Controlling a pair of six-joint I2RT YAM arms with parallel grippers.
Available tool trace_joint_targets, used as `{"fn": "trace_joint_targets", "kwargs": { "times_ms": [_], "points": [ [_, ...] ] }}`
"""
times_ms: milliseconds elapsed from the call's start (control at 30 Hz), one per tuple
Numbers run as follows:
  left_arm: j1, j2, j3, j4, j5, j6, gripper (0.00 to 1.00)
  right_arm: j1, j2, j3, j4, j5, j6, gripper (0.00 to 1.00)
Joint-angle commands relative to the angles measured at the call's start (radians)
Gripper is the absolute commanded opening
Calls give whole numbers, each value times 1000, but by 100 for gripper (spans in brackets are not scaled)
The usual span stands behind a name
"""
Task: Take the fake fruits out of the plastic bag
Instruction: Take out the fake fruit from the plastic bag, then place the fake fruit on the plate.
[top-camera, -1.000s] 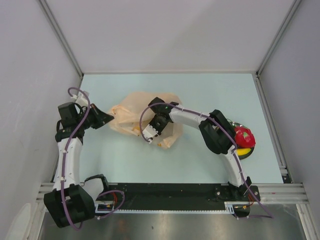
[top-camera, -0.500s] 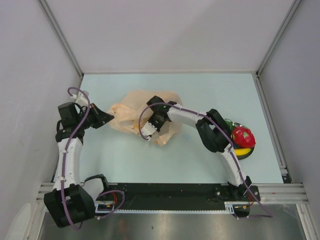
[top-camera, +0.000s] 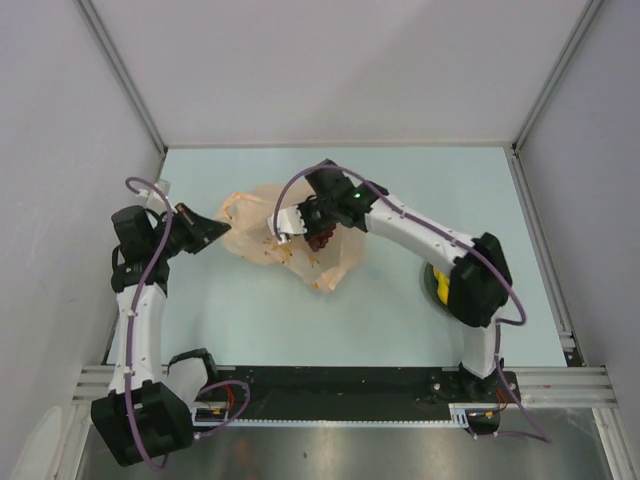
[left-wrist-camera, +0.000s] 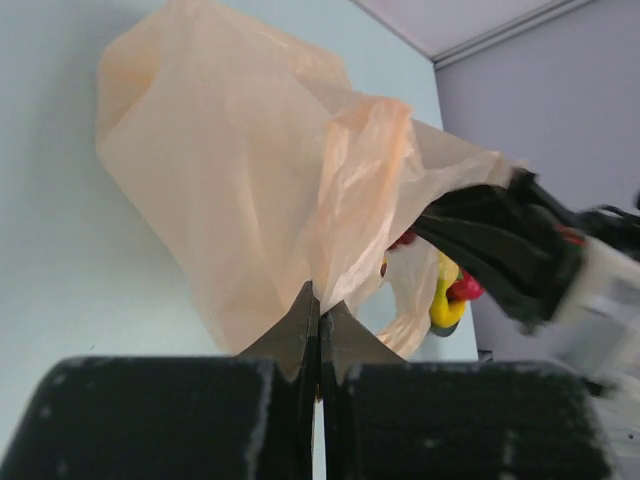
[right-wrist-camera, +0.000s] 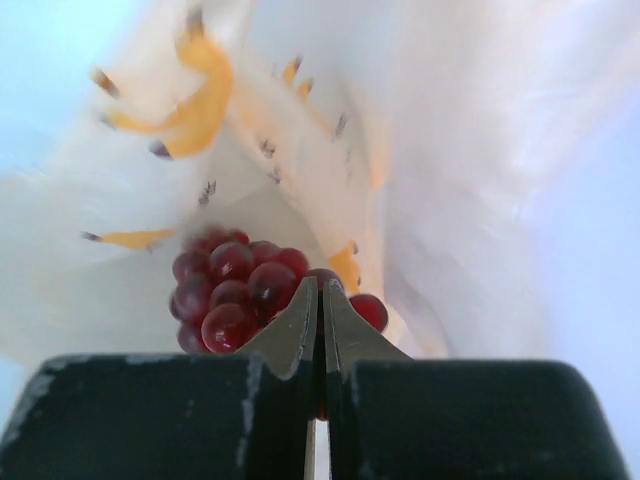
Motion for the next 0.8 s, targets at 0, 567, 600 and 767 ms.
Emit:
{"fn": "trace_joint_targets", "kwargs": {
  "times_ms": [0, 567, 600, 767],
  "points": [
    [6, -33, -3, 99, 49, -106, 0, 30, -192, -23, -5, -159, 322, 0],
    [6, -18, 37, 115, 41, -129, 0, -42, -711, -130, -127, -108, 857, 0],
    [5, -22, 31, 106, 43, -127, 0, -97, -736, -150, -136, -93, 866, 0],
    [6, -45, -6, 112, 49, -109, 0, -272, -911, -319, -140, 228, 871, 0]
  ]
}}
